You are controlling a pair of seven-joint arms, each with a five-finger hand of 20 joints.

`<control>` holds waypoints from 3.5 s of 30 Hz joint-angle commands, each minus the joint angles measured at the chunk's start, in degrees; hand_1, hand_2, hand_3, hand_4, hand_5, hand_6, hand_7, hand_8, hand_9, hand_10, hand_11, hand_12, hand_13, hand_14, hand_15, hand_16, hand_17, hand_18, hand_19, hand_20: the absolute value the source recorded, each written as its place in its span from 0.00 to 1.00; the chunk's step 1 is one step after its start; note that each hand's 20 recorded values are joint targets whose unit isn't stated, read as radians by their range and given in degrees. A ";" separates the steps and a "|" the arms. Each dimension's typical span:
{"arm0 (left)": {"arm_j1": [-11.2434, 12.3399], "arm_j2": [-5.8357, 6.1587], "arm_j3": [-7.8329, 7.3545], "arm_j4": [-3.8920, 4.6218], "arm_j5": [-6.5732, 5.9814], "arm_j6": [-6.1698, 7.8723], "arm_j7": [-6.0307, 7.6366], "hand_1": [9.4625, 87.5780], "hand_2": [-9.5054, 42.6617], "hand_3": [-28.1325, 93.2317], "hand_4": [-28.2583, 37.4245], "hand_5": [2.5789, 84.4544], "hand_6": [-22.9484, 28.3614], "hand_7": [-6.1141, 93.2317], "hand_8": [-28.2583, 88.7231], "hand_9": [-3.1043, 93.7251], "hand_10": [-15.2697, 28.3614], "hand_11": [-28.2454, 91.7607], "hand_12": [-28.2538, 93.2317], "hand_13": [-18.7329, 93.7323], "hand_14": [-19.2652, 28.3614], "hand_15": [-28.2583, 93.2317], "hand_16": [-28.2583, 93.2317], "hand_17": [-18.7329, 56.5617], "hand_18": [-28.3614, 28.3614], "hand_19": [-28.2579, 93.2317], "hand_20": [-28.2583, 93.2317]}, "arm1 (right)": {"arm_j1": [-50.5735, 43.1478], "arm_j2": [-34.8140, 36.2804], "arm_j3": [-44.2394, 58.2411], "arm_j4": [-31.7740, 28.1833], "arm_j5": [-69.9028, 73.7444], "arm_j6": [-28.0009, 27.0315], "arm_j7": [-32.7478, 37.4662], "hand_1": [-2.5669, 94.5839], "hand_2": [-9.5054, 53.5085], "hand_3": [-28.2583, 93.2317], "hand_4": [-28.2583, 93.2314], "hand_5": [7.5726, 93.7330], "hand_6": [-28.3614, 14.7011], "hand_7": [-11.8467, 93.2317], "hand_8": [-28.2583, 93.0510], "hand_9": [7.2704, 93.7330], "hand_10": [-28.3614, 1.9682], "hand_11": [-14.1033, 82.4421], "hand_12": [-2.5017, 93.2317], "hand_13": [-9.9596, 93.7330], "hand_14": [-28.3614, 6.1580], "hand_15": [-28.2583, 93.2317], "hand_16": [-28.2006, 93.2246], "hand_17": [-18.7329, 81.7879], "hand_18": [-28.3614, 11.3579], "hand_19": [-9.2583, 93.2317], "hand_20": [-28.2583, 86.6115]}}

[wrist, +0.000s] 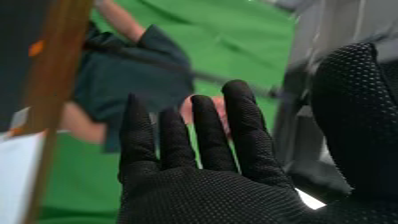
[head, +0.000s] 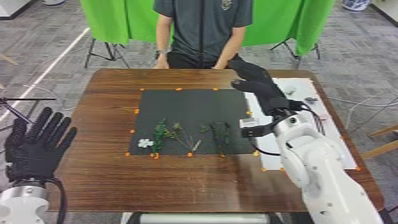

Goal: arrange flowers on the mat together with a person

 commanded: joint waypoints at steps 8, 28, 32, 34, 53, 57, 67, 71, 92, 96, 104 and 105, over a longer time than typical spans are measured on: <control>0.95 0.48 -1.20 -0.07 -0.68 -1.34 0.55 0.36 0.60 0.48 0.00 0.49 0.58 0.11 0.18 0.40 0.64 0.32 0.30 0.40 0.63 0.32 0.21 0.21 0.69 0.39 0.33 | -22.92 2.53 21.39 -3.46 15.83 1.97 -4.14 0.29 0.16 0.90 0.02 0.25 0.58 0.24 0.14 0.21 0.55 0.22 0.09 0.23 0.53 0.36 0.18 0.21 0.39 0.46 0.25; 1.56 -0.18 -1.41 -0.99 2.60 -1.38 -2.86 0.19 0.53 0.78 0.00 0.49 0.58 0.11 0.18 0.40 0.64 0.32 0.29 0.40 0.63 0.33 0.20 0.21 0.69 0.41 0.33 | -30.30 -2.85 28.26 -6.10 25.07 3.15 -5.82 0.28 0.23 0.91 0.02 0.27 0.58 0.25 0.14 0.22 0.56 0.22 0.10 0.25 0.54 0.34 0.21 0.22 0.38 0.44 0.28; 1.20 -0.04 -1.21 -0.95 2.66 -1.28 -2.76 0.20 0.53 0.78 0.00 0.49 0.58 0.11 0.18 0.40 0.64 0.32 0.29 0.40 0.63 0.33 0.20 0.21 0.69 0.41 0.33 | -29.43 -2.23 26.37 -6.12 28.95 4.44 -5.57 0.24 0.29 0.90 0.01 0.30 0.57 0.25 0.13 0.23 0.56 0.22 0.09 0.25 0.54 0.33 0.22 0.22 0.38 0.44 0.28; 1.07 -0.06 -1.07 -0.91 2.50 -0.78 -2.82 0.20 0.53 0.78 0.00 0.49 0.58 0.12 0.18 0.40 0.64 0.32 0.29 0.40 0.63 0.33 0.20 0.21 0.69 0.41 0.33 | -28.07 -0.81 23.84 -5.98 27.90 6.71 -5.59 0.24 0.30 0.89 0.01 0.31 0.57 0.25 0.13 0.23 0.55 0.22 0.09 0.25 0.54 0.33 0.22 0.22 0.38 0.44 0.29; 0.77 0.36 -0.42 -1.67 1.34 0.72 -3.22 0.21 0.52 0.79 0.00 0.50 0.58 0.12 0.17 0.41 0.65 0.33 0.29 0.41 0.64 0.34 0.20 0.21 0.70 0.42 0.33 | -24.06 4.58 18.21 -6.14 25.43 10.56 -8.46 0.25 0.21 0.90 0.01 0.31 0.57 0.25 0.14 0.24 0.57 0.22 0.10 0.27 0.53 0.32 0.24 0.22 0.36 0.44 0.29; 0.76 0.47 -0.57 -1.54 1.00 0.60 -2.73 0.21 0.52 0.79 0.00 0.50 0.58 0.12 0.17 0.41 0.65 0.33 0.29 0.41 0.64 0.34 0.20 0.21 0.70 0.42 0.33 | -23.27 4.57 17.10 -6.16 24.46 11.36 -8.98 0.27 0.17 0.91 0.02 0.34 0.58 0.27 0.13 0.26 0.57 0.23 0.10 0.29 0.54 0.32 0.24 0.23 0.35 0.44 0.30; 0.74 0.07 -0.31 -2.04 -0.99 1.96 -1.76 0.20 0.52 0.80 0.00 0.50 0.58 0.12 0.17 0.41 0.65 0.33 0.29 0.41 0.64 0.34 0.20 0.21 0.70 0.42 0.33 | -26.44 2.54 20.32 -7.31 22.57 8.36 -7.70 0.29 0.15 0.91 0.02 0.33 0.57 0.27 0.13 0.25 0.55 0.23 0.10 0.29 0.55 0.32 0.25 0.23 0.35 0.45 0.30; 0.87 0.19 -0.29 -2.08 -0.64 1.34 -1.44 0.21 0.51 0.80 0.00 0.50 0.59 0.12 0.17 0.42 0.65 0.34 0.29 0.40 0.64 0.34 0.20 0.21 0.70 0.42 0.33 | -27.52 3.74 22.29 -7.65 22.51 8.65 -7.36 0.31 0.16 0.91 0.02 0.32 0.56 0.27 0.13 0.25 0.49 0.23 0.10 0.29 0.57 0.32 0.25 0.24 0.38 0.45 0.30; 0.42 0.22 -0.09 -1.48 -0.66 0.50 -1.69 0.21 0.51 0.80 0.00 0.50 0.58 0.12 0.17 0.41 0.65 0.34 0.29 0.40 0.64 0.35 0.19 0.20 0.70 0.42 0.33 | -27.91 2.91 22.69 -7.33 23.00 5.74 -7.31 0.31 0.17 0.92 0.01 0.33 0.54 0.28 0.12 0.25 0.47 0.24 0.11 0.30 0.53 0.35 0.24 0.27 0.47 0.42 0.27; -0.22 0.26 0.35 -1.24 -0.57 0.30 -1.71 0.21 0.51 0.80 0.00 0.50 0.58 0.12 0.17 0.41 0.65 0.34 0.29 0.40 0.64 0.35 0.19 0.20 0.70 0.42 0.33 | -29.20 0.93 26.84 -7.74 20.74 1.06 -8.01 0.31 0.16 0.91 0.01 0.36 0.53 0.28 0.12 0.28 0.46 0.25 0.11 0.32 0.52 0.36 0.24 0.28 0.50 0.40 0.27; 1.63 -0.28 0.38 -1.96 -0.79 0.42 -1.20 0.21 0.51 0.80 0.00 0.50 0.58 0.12 0.17 0.40 0.64 0.33 0.29 0.40 0.64 0.35 0.20 0.20 0.70 0.42 0.33 | -26.05 3.43 28.56 -6.58 -5.17 6.52 -7.07 0.31 0.15 0.91 0.01 0.39 0.53 0.28 0.12 0.30 0.46 0.25 0.11 0.33 0.52 0.36 0.23 0.29 0.51 0.40 0.27; 1.24 0.26 0.39 -1.73 -0.79 0.12 -0.86 0.21 0.50 0.80 0.00 0.50 0.58 0.12 0.17 0.39 0.64 0.33 0.29 0.40 0.64 0.34 0.20 0.20 0.70 0.42 0.33 | -24.70 4.81 27.23 -6.14 -10.42 9.27 -5.20 0.31 0.16 0.91 0.01 0.40 0.53 0.28 0.12 0.31 0.46 0.25 0.11 0.33 0.52 0.37 0.23 0.28 0.48 0.41 0.27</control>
